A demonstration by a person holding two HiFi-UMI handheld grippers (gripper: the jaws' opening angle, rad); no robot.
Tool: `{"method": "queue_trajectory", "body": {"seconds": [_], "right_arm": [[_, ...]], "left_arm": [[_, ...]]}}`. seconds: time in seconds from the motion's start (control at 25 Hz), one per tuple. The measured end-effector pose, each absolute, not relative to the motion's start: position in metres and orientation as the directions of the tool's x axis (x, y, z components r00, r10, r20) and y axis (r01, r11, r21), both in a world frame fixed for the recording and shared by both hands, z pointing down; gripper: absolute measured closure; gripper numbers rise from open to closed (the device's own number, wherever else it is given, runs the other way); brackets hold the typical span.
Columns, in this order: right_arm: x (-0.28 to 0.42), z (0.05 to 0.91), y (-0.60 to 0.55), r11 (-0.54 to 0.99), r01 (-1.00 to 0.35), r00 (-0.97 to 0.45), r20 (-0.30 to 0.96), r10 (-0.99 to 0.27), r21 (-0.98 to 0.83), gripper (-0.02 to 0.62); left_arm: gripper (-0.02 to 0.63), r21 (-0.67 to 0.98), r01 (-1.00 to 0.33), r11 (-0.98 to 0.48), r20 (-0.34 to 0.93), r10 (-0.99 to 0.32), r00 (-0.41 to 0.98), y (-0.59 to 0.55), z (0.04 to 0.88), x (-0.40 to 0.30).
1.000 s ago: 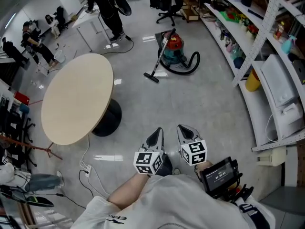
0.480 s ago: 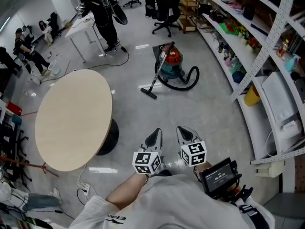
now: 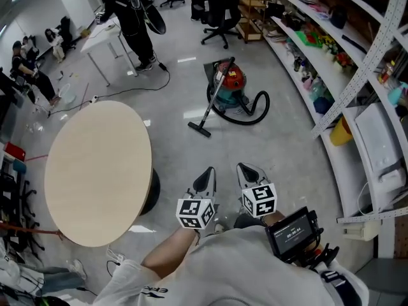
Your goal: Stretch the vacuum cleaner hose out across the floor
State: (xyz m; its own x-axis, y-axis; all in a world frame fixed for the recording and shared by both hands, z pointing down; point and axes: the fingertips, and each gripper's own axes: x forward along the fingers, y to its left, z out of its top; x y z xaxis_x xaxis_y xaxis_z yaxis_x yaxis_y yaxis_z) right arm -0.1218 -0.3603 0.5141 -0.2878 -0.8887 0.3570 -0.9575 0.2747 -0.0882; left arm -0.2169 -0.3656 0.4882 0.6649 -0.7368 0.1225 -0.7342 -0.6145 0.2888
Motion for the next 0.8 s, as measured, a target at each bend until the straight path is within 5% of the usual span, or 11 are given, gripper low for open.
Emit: {"method": "queue_trajectory", "body": {"seconds": [0.8], "right_arm": [[0.014, 0.510, -0.581, 0.329, -0.934, -0.358, 0.331, -0.873, -0.141, 0.597]], "left_arm": [[0.604, 0.262, -0.797, -0.544, 0.145, -0.795, 0.590, -0.583, 0.476, -0.084]]}}
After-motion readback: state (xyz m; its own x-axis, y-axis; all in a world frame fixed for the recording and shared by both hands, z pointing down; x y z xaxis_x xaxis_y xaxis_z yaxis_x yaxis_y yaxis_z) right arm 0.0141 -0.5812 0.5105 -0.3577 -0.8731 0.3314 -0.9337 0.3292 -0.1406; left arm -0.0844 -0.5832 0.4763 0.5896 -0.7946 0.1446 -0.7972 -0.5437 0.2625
